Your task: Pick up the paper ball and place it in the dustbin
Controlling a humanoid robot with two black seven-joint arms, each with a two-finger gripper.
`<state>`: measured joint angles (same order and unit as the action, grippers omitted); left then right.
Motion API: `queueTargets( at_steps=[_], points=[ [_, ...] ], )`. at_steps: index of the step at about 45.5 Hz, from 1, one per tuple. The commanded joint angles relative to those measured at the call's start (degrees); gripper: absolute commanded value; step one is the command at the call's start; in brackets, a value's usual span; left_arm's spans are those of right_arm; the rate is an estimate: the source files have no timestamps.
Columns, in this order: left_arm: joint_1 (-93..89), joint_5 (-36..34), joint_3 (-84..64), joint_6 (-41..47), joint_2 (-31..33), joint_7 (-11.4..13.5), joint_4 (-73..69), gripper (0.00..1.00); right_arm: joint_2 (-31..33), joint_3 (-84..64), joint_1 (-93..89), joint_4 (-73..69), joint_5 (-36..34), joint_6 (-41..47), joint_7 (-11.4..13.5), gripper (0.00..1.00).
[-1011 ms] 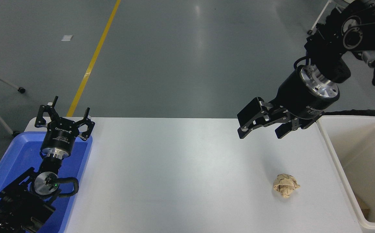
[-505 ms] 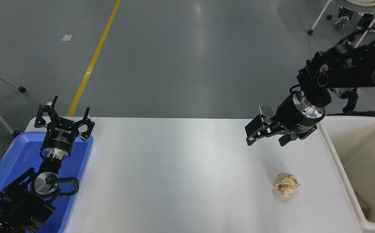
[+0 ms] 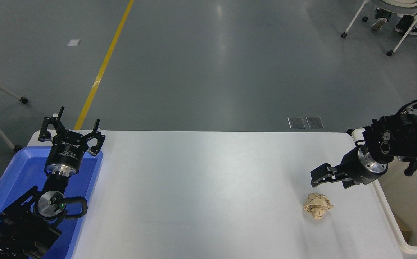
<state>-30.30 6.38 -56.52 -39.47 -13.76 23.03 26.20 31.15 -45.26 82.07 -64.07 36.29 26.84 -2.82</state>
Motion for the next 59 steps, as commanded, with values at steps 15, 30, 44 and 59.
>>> queueTargets(
  at_steps=[15,30,44,59],
  points=[
    [0.0,-0.1,0.0,0.0,0.0,0.0,0.0,1.00,-8.5,5.7,-19.7,14.8,1.9,-10.0,-0.2,0.99],
    [0.0,0.0,0.0,0.0,0.0,0.0,0.0,1.00,-10.2,7.0,-22.0,17.8,4.3,-12.6,-0.1,0.00],
    [0.0,-0.1,0.1,0.0,0.0,0.0,0.1,1.00,-0.6,1.5,-5.8,6.3,4.1,-10.6,-0.2,0.00],
    [0.0,-0.1,0.1,0.0,0.0,-0.1,0.1,1.00,7.7,-19.3,35.6,-18.0,2.6,0.2,-0.4,0.00]
  ],
)
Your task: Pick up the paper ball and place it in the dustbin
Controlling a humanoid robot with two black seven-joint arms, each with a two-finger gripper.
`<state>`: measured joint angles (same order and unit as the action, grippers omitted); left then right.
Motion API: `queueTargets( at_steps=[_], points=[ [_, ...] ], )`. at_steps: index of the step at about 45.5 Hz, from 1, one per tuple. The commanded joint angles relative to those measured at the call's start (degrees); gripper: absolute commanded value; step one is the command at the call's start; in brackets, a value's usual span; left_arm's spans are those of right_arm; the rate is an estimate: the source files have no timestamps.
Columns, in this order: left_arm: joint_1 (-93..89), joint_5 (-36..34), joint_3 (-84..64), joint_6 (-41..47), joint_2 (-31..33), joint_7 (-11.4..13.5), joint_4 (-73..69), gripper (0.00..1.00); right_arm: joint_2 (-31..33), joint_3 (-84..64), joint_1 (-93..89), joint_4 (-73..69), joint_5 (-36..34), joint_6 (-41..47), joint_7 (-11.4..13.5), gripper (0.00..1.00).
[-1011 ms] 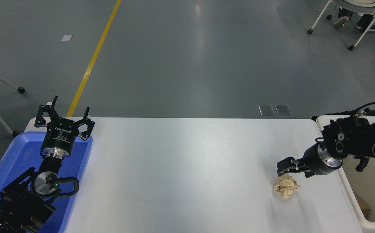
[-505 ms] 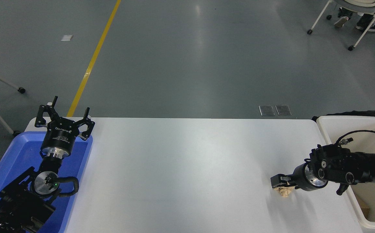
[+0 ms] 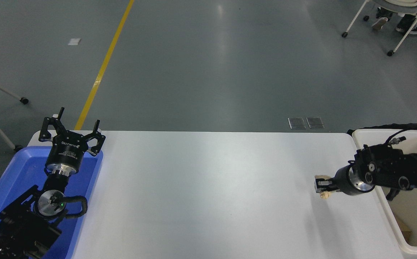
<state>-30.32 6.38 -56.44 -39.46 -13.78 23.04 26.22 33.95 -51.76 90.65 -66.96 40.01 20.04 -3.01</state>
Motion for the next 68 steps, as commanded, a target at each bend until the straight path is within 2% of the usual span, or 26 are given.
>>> queueTargets(
  at_steps=[1,6,11,20,31,35,44,48,52,61,68],
  points=[
    [0.0,0.0,0.0,0.0,0.0,-0.1,0.1,1.00,4.8,-14.1,29.8,-16.3,-1.8,7.9,-0.3,0.00],
    [0.0,0.0,0.1,-0.1,0.0,-0.1,0.1,1.00,3.1,-20.1,41.9,-20.2,-4.9,11.1,-0.8,0.00],
    [0.0,0.0,0.1,-0.1,0.0,-0.1,0.1,1.00,1.1,-24.3,47.2,-21.0,-6.1,12.0,-2.4,0.00],
    [0.0,0.0,0.1,-0.1,0.0,-0.1,0.1,1.00,-1.3,-26.2,52.3,-22.0,-8.7,14.4,-2.5,0.00],
    [0.0,0.0,0.1,-0.1,0.0,-0.1,0.1,1.00,-0.7,-26.8,52.4,-21.3,-8.8,15.3,-2.0,0.00],
    [0.0,0.0,0.1,-0.1,0.0,-0.1,0.1,1.00,2.3,-28.7,51.3,-18.3,-8.1,15.3,-2.0,0.00],
    [0.0,0.0,0.1,-0.1,0.0,-0.1,0.0,1.00,14.8,-28.3,37.9,1.1,-3.5,14.1,-2.4,0.00],
    [0.0,0.0,0.1,-0.1,0.0,-0.1,0.1,1.00,20.7,-23.0,28.1,10.6,-3.0,12.7,-3.0,0.00],
    [0.0,0.0,0.1,-0.1,0.0,0.0,0.0,1.00,23.5,-14.6,14.9,18.0,-2.9,9.8,-4.3,0.00],
    [0.0,0.0,0.0,-0.1,0.0,0.0,0.1,1.00,23.4,10.4,-19.9,31.1,-3.8,-0.3,-4.7,0.00],
    [0.0,0.0,0.0,-0.1,0.0,-0.1,0.0,1.00,16.2,31.5,-40.8,40.1,-4.3,-2.1,-4.0,0.00]
  ],
)
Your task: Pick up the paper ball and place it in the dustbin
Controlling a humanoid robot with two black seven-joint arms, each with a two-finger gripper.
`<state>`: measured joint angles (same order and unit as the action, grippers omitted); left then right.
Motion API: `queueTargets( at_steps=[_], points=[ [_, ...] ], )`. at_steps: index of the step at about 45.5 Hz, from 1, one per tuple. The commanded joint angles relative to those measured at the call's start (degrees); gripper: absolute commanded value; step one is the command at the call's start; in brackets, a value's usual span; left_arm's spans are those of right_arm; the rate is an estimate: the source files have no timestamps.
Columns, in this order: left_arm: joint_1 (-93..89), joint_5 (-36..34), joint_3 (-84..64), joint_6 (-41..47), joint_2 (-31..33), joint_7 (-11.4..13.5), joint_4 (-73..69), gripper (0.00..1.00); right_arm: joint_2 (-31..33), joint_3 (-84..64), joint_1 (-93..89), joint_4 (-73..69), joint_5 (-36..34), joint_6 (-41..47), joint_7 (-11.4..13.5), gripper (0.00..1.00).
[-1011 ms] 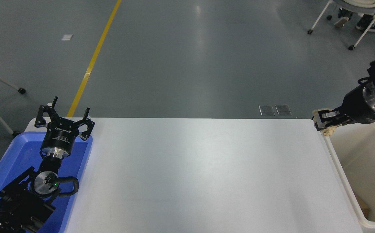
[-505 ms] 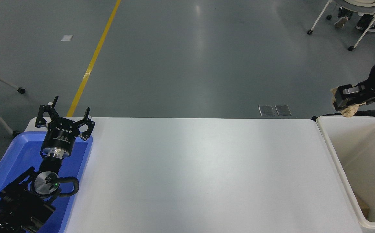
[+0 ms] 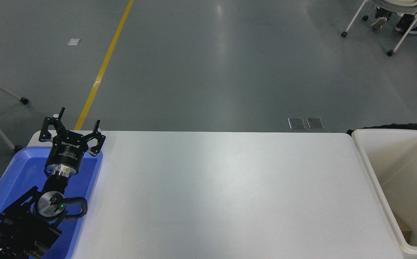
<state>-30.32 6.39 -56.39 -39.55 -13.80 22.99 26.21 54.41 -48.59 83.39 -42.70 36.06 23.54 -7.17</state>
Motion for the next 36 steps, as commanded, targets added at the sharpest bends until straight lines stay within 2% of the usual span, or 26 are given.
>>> queueTargets(
  at_steps=[1,9,14,20,33,34,35,36],
  points=[
    [0.1,0.0,0.0,0.0,0.0,0.0,0.0,1.00,-5.5,30.6,-35.8,17.4,-0.4,-6.0,0.1,0.00],
    [0.1,0.0,0.0,0.1,0.0,0.0,0.0,1.00,-16.2,39.5,-44.8,27.0,-2.5,-8.3,0.8,0.00],
    [0.1,0.0,-0.1,0.2,0.0,0.0,0.0,1.00,-20.4,40.1,-48.1,28.0,-4.5,-12.0,2.6,0.00],
    [0.1,0.0,-0.1,0.2,0.0,0.0,0.0,1.00,-22.9,40.3,-48.7,28.0,-4.6,-13.1,4.1,0.00],
    [0.1,0.0,-0.1,0.2,0.0,0.0,0.0,1.00,-24.3,40.3,-48.8,28.0,-4.7,-14.8,4.5,0.00],
    [0.1,0.0,-0.1,0.2,0.0,0.0,0.0,1.00,-24.3,40.3,-48.8,28.0,-4.7,-14.8,4.5,0.08],
    [0.1,0.0,-0.2,0.2,0.0,0.0,0.0,1.00,-24.3,40.2,-48.8,28.1,-4.7,-14.8,4.5,0.44],
    [0.1,0.0,-0.1,0.1,0.0,0.0,0.0,1.00,-24.1,40.3,-48.7,28.1,-4.6,-14.8,4.6,0.92]
  ],
)
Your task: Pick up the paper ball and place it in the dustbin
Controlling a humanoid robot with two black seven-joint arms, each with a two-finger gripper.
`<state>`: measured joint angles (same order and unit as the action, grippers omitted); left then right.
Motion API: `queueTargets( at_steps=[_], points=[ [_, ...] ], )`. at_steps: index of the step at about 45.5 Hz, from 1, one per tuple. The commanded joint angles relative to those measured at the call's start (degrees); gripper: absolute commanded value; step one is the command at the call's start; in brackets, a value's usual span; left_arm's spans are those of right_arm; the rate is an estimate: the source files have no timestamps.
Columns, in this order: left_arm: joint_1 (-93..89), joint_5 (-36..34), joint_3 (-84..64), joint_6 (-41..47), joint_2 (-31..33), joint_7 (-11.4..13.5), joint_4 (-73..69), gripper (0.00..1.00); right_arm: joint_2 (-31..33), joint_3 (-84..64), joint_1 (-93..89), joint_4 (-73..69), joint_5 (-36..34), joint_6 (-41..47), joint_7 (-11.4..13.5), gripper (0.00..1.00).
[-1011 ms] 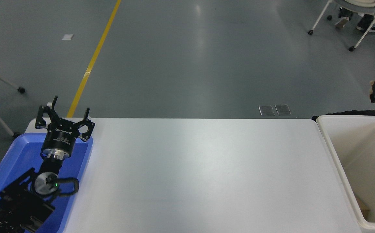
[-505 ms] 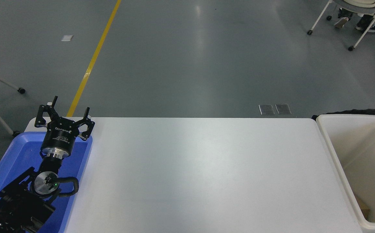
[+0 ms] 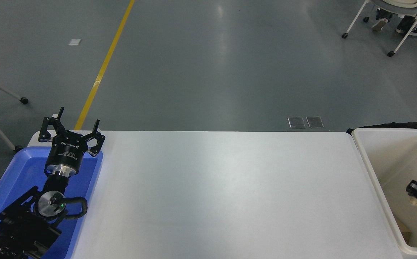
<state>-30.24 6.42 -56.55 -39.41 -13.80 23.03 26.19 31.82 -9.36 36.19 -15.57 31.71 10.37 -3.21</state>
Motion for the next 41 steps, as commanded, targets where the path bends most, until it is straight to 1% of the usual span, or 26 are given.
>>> queueTargets(
  at_steps=[1,11,17,22,25,31,35,41],
  points=[
    [0.0,0.0,0.0,-0.1,0.0,0.0,0.0,1.00,-1.3,1.1,-1.4,1.0,-0.2,-1.5,0.7,1.00],
    [-0.2,0.0,0.1,-0.1,0.0,0.0,0.0,1.00,1.6,0.1,1.8,0.4,0.7,-0.6,0.5,1.00],
    [-0.2,0.0,0.2,-0.1,0.0,0.0,0.0,1.00,3.1,-3.5,4.8,-1.1,2.3,-0.5,0.0,1.00],
    [-0.2,-0.1,0.3,-0.1,0.0,-0.1,0.1,1.00,8.3,-8.3,10.7,-7.8,3.5,-0.3,0.0,1.00],
    [-0.2,-0.1,0.3,-0.1,0.0,-0.1,0.1,1.00,11.9,-13.2,17.4,-13.6,5.1,0.1,0.0,1.00],
    [-0.3,-0.1,0.4,-0.2,0.0,-0.2,0.0,1.00,15.6,-23.9,31.5,-21.3,7.7,2.5,0.0,1.00],
    [-0.2,-0.1,0.4,-0.2,0.0,-0.2,0.1,1.00,16.4,-32.4,42.9,-27.6,8.5,5.2,0.0,1.00],
    [-0.2,-0.1,0.4,-0.2,0.0,-0.2,0.1,1.00,15.7,-46.4,61.8,-40.0,8.5,12.1,0.0,1.00]
  ],
)
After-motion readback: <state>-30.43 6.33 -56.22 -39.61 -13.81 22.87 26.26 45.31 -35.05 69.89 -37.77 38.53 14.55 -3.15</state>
